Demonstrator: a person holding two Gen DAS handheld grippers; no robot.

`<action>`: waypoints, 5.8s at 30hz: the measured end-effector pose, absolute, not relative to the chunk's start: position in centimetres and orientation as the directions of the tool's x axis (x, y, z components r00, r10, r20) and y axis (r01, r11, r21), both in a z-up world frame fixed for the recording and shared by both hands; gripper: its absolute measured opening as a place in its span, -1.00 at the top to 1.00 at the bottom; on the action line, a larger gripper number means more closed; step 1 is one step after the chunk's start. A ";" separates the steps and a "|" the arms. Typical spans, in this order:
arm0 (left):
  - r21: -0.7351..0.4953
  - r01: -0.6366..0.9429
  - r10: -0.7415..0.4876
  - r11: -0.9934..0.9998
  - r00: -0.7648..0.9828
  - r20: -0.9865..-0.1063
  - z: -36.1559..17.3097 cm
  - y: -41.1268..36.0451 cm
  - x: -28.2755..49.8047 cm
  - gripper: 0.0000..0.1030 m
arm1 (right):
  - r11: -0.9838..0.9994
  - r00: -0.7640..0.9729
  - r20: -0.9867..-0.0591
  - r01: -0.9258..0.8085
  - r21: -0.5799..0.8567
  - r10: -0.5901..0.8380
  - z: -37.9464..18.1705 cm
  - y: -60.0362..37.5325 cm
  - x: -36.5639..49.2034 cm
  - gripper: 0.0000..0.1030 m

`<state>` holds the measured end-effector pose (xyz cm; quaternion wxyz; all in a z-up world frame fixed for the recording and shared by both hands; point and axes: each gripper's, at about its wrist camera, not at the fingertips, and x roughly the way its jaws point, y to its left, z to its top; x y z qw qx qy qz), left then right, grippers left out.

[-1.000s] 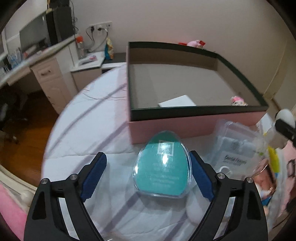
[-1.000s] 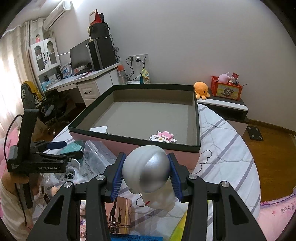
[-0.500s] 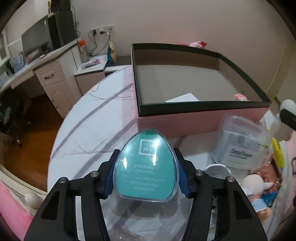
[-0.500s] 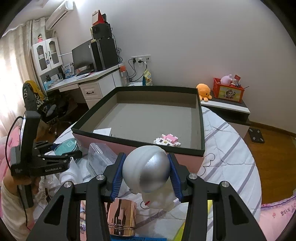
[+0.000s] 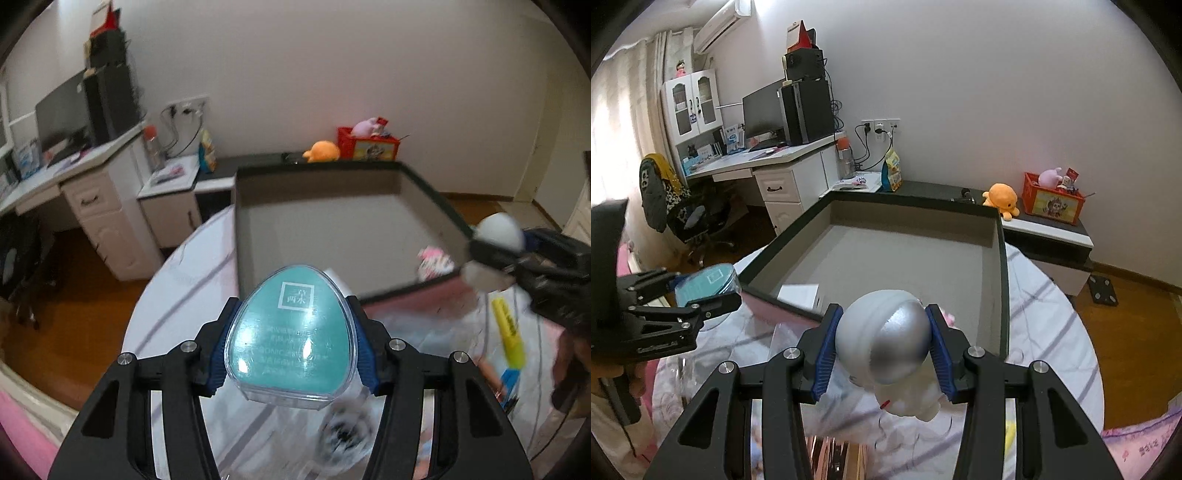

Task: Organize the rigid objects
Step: 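Carry both items into the pink box and open both grippers, then withdraw both tools back toward the remaining items, then grasp the clear glass jar with the left gripper while the right grasps the yellow highlighter, then carry both items into the pink box and open both grippers, then withdraw both tools away from the box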

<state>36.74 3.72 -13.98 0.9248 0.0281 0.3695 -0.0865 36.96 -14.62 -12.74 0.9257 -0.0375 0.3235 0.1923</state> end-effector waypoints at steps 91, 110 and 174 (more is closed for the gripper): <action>0.013 -0.128 0.096 0.992 0.669 -0.737 -23.0 10.6 26.3 -0.69 | 1.000 0.812 -0.584 0.025 0.009 -0.015 -17.8 -24.3 22.3 -1.00; 0.021 0.023 -0.002 1.000 0.715 -0.699 -18.9 7.9 26.9 -0.19 | 0.998 0.655 -0.755 -0.055 -0.025 0.017 -21.2 -23.0 31.3 -0.12; 0.045 0.129 -0.090 0.991 0.864 -0.496 -7.1 1.1 30.4 -1.00 | 0.975 0.872 -0.443 -0.219 0.027 0.209 -6.9 -19.5 29.2 -1.00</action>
